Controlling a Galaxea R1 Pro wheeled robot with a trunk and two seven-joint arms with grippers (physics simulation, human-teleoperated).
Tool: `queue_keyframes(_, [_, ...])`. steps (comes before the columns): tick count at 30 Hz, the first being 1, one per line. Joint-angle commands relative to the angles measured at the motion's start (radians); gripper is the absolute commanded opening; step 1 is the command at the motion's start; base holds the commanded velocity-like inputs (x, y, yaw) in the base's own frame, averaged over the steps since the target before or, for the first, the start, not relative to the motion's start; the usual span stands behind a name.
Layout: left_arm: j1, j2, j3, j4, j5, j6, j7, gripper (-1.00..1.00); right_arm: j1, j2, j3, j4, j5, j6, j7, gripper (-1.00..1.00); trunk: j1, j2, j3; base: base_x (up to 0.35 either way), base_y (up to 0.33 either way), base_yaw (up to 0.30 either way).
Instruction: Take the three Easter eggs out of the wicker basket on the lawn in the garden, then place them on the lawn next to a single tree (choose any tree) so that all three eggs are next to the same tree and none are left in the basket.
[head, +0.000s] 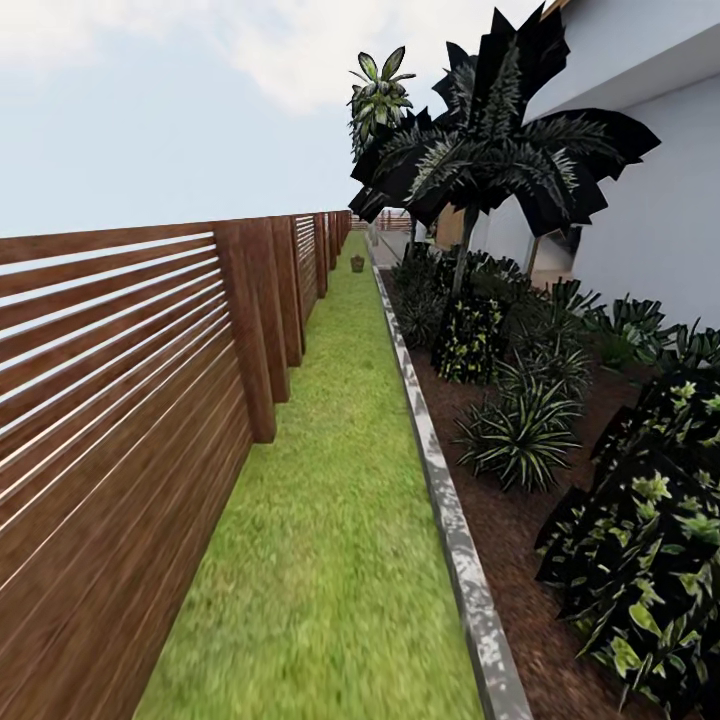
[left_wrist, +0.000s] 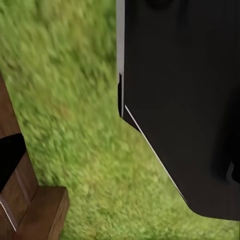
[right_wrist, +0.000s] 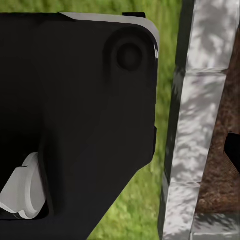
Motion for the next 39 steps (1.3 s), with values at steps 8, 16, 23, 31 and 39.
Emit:
queue_keyframes(8, [0.000,0.000,0.000,-0.001,0.000,0.000,-0.001,1.00,0.000,0.000,0.000,0.000,0.000,0.000,0.000,1.00,0.001,-0.001,-0.001,0.323,0.000,0.000])
queue_keyframes(16, [0.000,0.000,0.000,-0.001,0.001,0.000,0.000,1.00,0.000,0.000,0.000,0.000,0.000,0.000,0.000,1.00,0.001,-0.001,-0.001,0.323,0.000,0.000])
queue_keyframes(23, [0.000,0.000,0.000,-0.001,0.001,0.000,0.000,1.00,0.000,0.000,0.000,0.000,0.000,0.000,0.000,1.00,0.001,-0.001,-0.001,0.323,0.000,0.000])
queue_keyframes(31, [0.000,0.000,0.000,-0.001,0.001,0.000,0.000,1.00,0.000,0.000,0.000,0.000,0.000,0.000,0.000,1.00,0.001,-0.001,-0.001,0.323,0.000,0.000])
queue_keyframes(39, [0.000,0.000,0.000,-0.001,0.001,0.000,0.000,1.00,0.000,0.000,0.000,0.000,0.000,0.000,0.000,1.00,0.001,-0.001,-0.001,0.323,0.000,0.000])
